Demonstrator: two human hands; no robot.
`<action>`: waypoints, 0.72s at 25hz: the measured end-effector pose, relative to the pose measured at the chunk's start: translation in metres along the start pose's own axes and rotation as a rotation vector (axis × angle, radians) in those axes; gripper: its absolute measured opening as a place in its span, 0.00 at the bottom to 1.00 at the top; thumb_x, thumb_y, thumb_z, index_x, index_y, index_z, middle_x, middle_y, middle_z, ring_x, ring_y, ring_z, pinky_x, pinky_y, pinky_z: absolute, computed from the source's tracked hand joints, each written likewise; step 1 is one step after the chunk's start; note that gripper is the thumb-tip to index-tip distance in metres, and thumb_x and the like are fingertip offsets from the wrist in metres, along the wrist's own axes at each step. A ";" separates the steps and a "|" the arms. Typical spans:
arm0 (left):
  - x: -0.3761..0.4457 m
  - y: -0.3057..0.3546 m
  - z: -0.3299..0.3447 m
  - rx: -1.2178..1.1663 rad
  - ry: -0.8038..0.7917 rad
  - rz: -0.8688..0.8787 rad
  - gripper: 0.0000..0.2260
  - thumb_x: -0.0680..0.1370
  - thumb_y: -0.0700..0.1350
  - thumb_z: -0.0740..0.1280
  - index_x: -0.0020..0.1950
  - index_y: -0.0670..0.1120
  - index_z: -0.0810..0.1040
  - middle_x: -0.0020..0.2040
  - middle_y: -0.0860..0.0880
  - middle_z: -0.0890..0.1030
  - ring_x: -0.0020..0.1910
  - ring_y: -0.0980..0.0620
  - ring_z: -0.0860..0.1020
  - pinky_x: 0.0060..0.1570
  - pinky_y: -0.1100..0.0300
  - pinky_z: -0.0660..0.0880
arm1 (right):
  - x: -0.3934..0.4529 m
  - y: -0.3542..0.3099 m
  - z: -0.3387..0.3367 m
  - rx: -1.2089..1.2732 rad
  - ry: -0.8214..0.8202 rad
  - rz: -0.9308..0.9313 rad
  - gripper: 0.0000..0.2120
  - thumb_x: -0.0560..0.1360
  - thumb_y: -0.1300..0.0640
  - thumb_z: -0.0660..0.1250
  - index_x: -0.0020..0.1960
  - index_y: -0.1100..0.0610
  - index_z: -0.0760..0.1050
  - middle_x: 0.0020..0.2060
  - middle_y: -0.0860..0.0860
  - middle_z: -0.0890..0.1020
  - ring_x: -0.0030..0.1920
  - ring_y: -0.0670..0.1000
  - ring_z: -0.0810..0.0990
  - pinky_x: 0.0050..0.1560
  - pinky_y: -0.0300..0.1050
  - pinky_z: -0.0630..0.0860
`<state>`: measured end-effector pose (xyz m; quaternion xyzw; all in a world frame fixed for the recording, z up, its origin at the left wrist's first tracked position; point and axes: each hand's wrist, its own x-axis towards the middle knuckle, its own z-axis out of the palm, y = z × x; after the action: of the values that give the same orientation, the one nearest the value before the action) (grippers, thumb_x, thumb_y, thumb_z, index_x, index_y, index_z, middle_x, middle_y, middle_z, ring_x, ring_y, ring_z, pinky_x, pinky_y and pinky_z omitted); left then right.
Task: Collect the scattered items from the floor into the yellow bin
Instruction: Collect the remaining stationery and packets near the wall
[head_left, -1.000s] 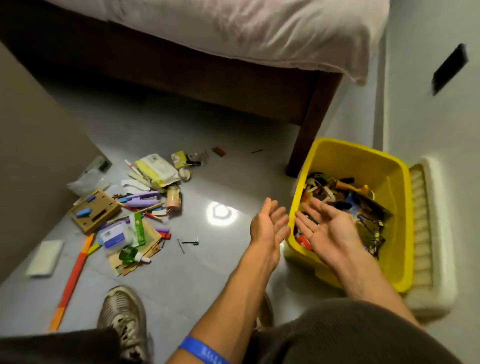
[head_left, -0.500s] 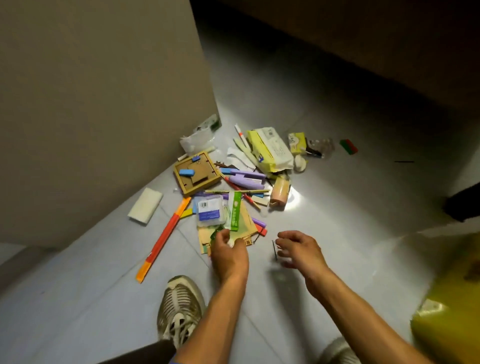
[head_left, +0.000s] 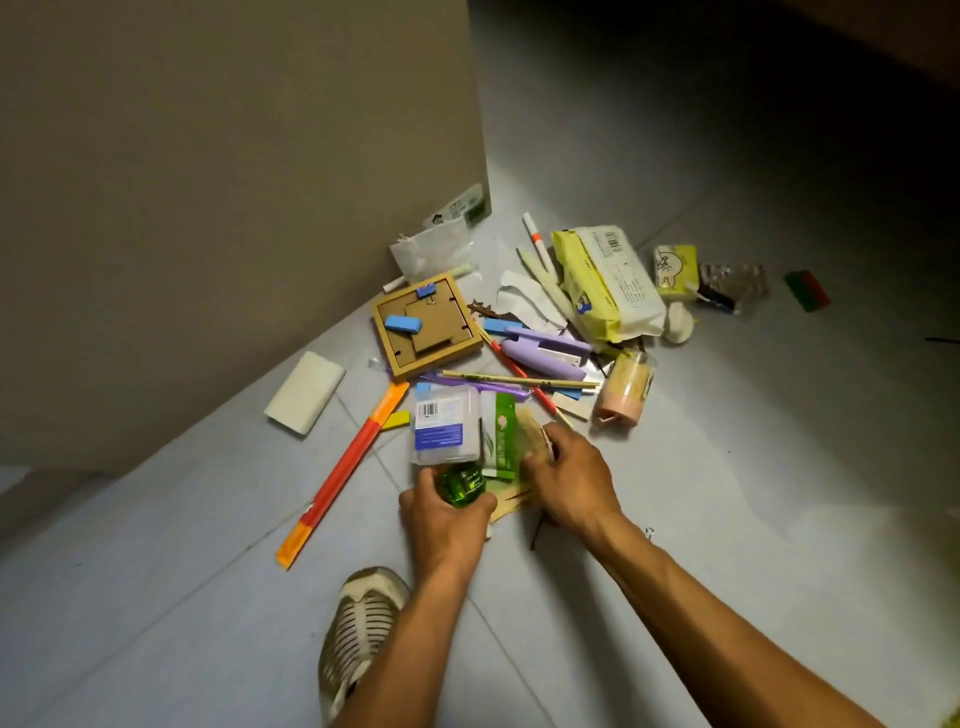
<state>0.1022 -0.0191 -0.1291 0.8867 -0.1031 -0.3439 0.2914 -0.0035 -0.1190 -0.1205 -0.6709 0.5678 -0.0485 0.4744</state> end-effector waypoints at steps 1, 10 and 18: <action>-0.004 0.001 -0.001 -0.041 0.008 0.004 0.30 0.66 0.45 0.77 0.66 0.53 0.71 0.58 0.52 0.72 0.56 0.51 0.74 0.56 0.57 0.74 | -0.006 -0.002 -0.006 -0.039 0.046 -0.031 0.09 0.79 0.48 0.62 0.50 0.52 0.75 0.48 0.51 0.78 0.46 0.54 0.78 0.40 0.45 0.73; -0.113 0.049 -0.004 -0.258 -0.254 0.038 0.13 0.69 0.44 0.77 0.52 0.48 0.79 0.46 0.49 0.84 0.43 0.50 0.81 0.44 0.57 0.79 | -0.130 0.005 -0.140 0.706 0.351 0.222 0.12 0.80 0.62 0.56 0.57 0.50 0.73 0.51 0.54 0.82 0.38 0.53 0.84 0.33 0.54 0.81; -0.316 0.124 0.062 -0.253 -0.882 0.268 0.14 0.71 0.44 0.75 0.55 0.49 0.79 0.46 0.44 0.84 0.37 0.51 0.81 0.30 0.63 0.75 | -0.367 0.107 -0.244 1.571 0.874 0.342 0.13 0.82 0.62 0.58 0.65 0.55 0.70 0.55 0.60 0.81 0.50 0.63 0.81 0.31 0.53 0.82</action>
<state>-0.1715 -0.0259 0.0812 0.5926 -0.2879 -0.6566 0.3671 -0.3562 0.0452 0.1125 0.0162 0.5921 -0.5997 0.5381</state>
